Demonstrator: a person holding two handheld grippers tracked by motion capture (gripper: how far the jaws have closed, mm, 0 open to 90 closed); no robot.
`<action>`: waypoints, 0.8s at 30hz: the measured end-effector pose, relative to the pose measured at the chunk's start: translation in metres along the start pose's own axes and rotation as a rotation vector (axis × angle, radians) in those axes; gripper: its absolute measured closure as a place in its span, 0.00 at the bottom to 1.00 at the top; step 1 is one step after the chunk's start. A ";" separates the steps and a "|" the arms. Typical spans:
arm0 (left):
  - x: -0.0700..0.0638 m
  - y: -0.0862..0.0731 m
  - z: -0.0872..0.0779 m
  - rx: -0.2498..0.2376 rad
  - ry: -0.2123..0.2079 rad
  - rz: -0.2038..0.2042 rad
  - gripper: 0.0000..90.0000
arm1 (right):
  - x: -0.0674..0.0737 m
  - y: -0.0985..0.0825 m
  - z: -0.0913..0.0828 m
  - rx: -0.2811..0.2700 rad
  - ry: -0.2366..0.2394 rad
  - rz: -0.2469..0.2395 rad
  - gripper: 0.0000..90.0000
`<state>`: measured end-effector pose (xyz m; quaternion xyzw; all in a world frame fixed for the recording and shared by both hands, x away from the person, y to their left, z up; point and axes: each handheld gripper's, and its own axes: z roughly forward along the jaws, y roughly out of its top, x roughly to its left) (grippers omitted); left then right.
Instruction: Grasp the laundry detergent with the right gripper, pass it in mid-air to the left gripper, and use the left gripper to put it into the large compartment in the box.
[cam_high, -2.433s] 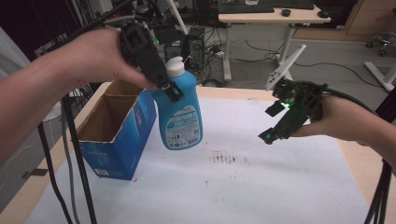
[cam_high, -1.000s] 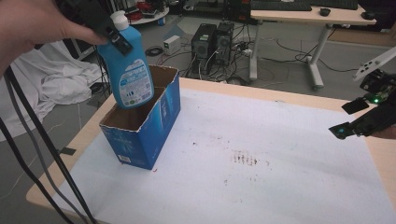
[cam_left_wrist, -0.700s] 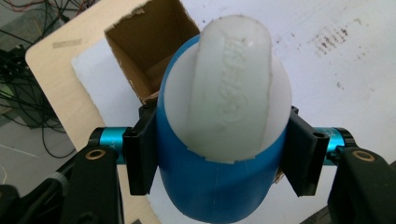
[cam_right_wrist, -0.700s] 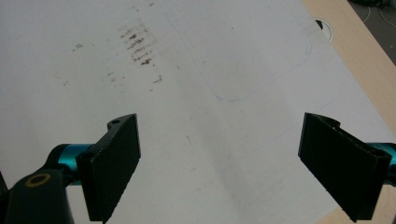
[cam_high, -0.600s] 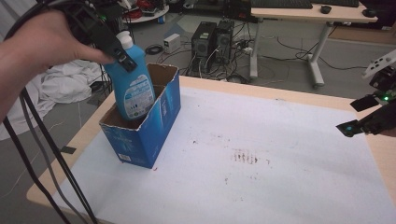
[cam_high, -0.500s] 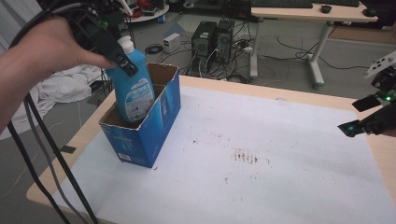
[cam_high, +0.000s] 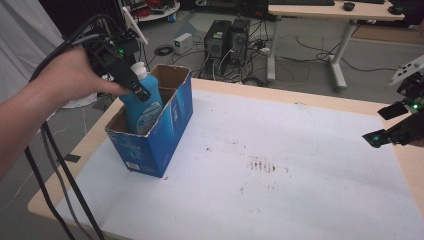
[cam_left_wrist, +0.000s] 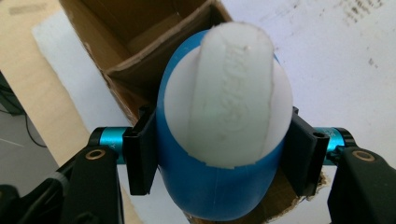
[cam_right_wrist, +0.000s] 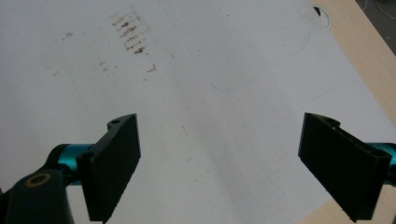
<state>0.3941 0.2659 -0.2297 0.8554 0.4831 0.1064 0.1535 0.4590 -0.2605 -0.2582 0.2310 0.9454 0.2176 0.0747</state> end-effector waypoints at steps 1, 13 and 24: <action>0.000 -0.001 0.003 0.006 -0.001 0.006 0.42 | 0.000 -0.001 0.000 -0.001 0.000 0.002 0.14; -0.002 -0.009 0.033 0.041 -0.012 0.076 0.42 | 0.001 -0.006 0.001 0.002 0.002 0.012 0.14; -0.003 -0.019 0.047 0.054 -0.013 0.104 0.42 | 0.003 -0.007 0.005 0.008 0.007 0.007 0.14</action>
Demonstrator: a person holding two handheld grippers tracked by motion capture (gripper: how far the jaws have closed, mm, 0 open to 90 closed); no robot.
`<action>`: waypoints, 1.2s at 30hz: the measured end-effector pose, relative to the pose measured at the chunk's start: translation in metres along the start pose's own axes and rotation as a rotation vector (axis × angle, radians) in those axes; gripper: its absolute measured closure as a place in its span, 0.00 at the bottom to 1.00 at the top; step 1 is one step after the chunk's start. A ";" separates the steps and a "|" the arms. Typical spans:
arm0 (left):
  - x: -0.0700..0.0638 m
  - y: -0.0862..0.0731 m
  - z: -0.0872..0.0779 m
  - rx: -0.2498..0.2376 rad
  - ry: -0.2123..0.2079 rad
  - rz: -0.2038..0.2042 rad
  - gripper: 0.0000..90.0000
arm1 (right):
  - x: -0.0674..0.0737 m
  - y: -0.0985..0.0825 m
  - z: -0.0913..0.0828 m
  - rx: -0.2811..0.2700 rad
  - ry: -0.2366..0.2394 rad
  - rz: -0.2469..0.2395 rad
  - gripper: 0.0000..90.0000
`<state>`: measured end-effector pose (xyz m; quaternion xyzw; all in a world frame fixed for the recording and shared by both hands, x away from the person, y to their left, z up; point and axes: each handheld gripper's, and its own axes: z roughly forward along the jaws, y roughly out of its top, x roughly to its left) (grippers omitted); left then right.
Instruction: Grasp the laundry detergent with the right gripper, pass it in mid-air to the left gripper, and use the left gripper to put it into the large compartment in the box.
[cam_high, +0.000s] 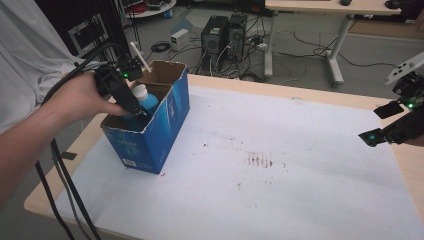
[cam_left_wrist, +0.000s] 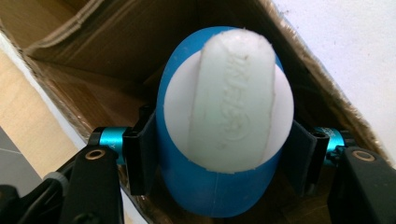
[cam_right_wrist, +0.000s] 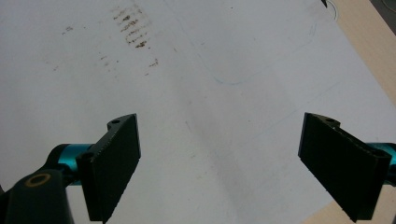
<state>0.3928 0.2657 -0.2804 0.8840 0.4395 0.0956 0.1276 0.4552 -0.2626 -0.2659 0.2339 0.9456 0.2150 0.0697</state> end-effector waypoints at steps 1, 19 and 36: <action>0.000 -0.001 0.001 0.003 0.001 0.002 0.42 | 0.000 0.000 0.000 0.000 0.001 0.002 0.14; 0.002 -0.001 0.002 0.003 -0.003 -0.002 0.42 | 0.003 0.002 0.003 0.002 0.006 -0.012 0.14; 0.002 0.001 0.002 0.029 -0.007 -0.002 0.42 | 0.004 0.001 0.003 0.006 0.011 -0.006 0.14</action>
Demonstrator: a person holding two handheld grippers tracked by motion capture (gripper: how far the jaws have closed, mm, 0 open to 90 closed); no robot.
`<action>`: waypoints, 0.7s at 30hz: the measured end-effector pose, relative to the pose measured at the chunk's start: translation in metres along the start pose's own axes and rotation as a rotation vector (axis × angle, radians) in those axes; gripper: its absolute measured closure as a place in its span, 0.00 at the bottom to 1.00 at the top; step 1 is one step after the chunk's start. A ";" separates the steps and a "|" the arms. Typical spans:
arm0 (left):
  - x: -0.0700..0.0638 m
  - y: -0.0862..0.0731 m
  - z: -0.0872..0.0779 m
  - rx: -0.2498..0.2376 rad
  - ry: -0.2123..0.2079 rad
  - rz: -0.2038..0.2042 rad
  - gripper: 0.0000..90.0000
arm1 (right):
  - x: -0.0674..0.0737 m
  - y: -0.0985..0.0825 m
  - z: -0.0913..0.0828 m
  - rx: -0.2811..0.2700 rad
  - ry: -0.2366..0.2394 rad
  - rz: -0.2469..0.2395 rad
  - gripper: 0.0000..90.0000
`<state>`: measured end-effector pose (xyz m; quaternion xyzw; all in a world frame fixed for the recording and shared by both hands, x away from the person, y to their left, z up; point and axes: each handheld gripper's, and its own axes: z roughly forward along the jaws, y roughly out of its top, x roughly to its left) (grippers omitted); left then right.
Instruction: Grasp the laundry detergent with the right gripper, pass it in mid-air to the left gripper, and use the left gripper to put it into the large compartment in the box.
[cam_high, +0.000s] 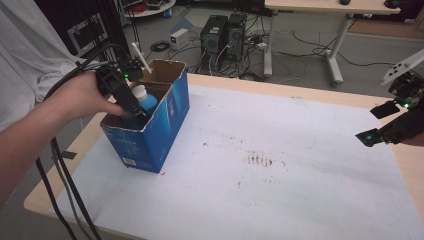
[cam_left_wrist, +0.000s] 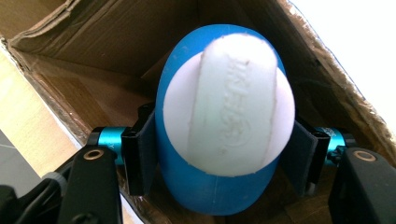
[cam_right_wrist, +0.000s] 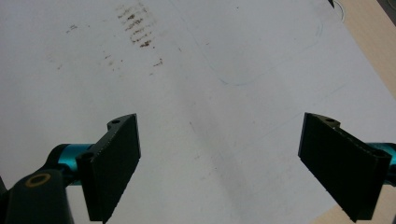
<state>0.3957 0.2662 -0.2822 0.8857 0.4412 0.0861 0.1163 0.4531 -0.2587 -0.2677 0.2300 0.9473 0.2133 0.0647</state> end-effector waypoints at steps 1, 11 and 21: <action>0.000 0.000 0.000 0.003 0.000 0.000 0.42 | 0.000 0.000 0.000 -0.001 0.000 -0.001 0.14; -0.001 0.003 -0.001 0.027 -0.003 0.019 0.37 | 0.000 -0.002 -0.001 -0.004 -0.001 0.001 0.14; -0.002 0.005 -0.011 0.031 0.005 0.030 0.23 | 0.002 -0.002 -0.001 -0.003 0.002 -0.009 0.14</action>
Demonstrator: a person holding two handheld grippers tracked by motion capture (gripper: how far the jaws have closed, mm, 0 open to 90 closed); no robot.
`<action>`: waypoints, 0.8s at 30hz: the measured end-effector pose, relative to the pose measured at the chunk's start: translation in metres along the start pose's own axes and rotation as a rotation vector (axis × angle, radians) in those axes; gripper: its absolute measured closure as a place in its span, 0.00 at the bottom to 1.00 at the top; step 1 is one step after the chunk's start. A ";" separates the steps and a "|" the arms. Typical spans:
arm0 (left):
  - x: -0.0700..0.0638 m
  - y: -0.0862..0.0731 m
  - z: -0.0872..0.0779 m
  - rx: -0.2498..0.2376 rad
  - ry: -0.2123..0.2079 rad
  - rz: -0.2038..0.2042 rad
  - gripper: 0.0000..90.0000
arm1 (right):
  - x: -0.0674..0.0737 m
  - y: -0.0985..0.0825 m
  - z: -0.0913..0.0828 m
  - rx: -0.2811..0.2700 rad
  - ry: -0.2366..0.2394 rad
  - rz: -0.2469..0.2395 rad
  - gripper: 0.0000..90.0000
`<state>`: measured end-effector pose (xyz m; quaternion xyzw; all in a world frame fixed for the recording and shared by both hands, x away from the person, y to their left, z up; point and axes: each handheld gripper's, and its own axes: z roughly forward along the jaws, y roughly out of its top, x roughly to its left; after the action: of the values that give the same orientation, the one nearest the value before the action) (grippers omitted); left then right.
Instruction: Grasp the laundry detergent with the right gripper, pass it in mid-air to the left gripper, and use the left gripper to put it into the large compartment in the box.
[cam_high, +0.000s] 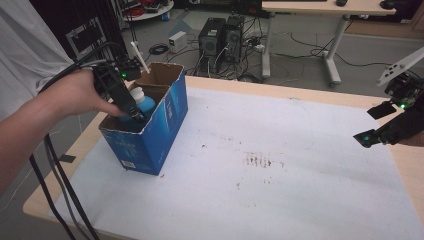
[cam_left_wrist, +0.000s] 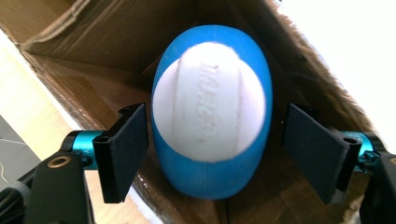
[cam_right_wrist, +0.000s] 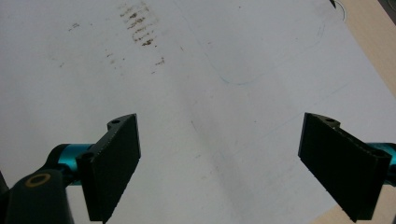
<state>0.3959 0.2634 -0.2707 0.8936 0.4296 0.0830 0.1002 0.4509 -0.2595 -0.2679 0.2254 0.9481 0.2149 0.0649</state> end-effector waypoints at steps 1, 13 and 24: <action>-0.001 0.001 -0.002 0.001 0.000 0.000 0.23 | 0.000 0.000 0.000 0.000 0.000 0.000 0.14; -0.012 0.019 -0.054 -0.037 0.049 0.080 0.21 | 0.005 0.001 0.000 -0.012 0.013 -0.014 0.14; -0.054 0.061 -0.063 -0.059 -0.005 0.269 0.21 | 0.018 0.011 0.010 -0.018 0.052 -0.048 0.14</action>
<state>0.3936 0.1904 -0.1978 0.9401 0.3030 0.1059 0.1153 0.4412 -0.2383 -0.2724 0.1963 0.9526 0.2277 0.0475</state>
